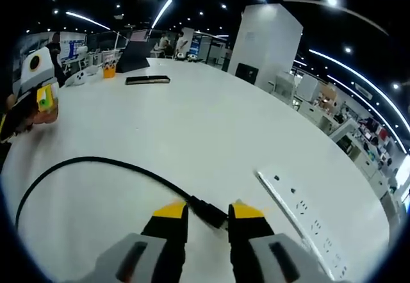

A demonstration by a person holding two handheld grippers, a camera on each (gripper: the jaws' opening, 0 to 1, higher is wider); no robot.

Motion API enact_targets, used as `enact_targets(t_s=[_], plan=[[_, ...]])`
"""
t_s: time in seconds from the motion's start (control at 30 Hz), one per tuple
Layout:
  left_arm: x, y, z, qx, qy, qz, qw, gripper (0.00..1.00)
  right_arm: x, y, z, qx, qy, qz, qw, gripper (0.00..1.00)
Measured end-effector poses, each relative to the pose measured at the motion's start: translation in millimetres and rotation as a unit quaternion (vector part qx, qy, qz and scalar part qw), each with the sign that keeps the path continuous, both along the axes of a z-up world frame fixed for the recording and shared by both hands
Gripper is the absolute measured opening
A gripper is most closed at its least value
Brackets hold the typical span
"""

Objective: Find the charging cable on the desk, coil it up and secure with Velcro.

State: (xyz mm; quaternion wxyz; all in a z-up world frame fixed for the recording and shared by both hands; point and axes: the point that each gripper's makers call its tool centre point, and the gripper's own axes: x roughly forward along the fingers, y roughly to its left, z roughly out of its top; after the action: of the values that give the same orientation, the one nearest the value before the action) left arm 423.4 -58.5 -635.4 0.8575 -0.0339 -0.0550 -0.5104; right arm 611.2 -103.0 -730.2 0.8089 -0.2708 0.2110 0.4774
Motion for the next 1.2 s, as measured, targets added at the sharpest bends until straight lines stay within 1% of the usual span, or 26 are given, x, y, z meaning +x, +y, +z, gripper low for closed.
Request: enact_targets(t_s=[0.13,0.2,0.43,1.2], plan=[[0.5,0.1,0.0,0.0,0.0,-0.001,1.0,0.42,-2.6,-1.9,-2.8,-0.009,0.002,0.002,1.0,0.22],[0.7,0.5,0.0,0.0,0.0,0.001,1.0,0.42,0.2,-3.3,-3.2,-0.011,0.002,0.003,0.9999,0.22],[0.4,0.5,0.5,-0.001,-0.001,0.001,1.0,0.42,-1.1,-6.1,-3.3,-0.023,-0.002,0.004,0.9997,0.22],[2.5,0.4,1.0,0.0,-0.002,0.002,1.0,0.42,-4.2,-6.8,-3.0,-0.036,-0.009,0.005,0.9993,0.21]])
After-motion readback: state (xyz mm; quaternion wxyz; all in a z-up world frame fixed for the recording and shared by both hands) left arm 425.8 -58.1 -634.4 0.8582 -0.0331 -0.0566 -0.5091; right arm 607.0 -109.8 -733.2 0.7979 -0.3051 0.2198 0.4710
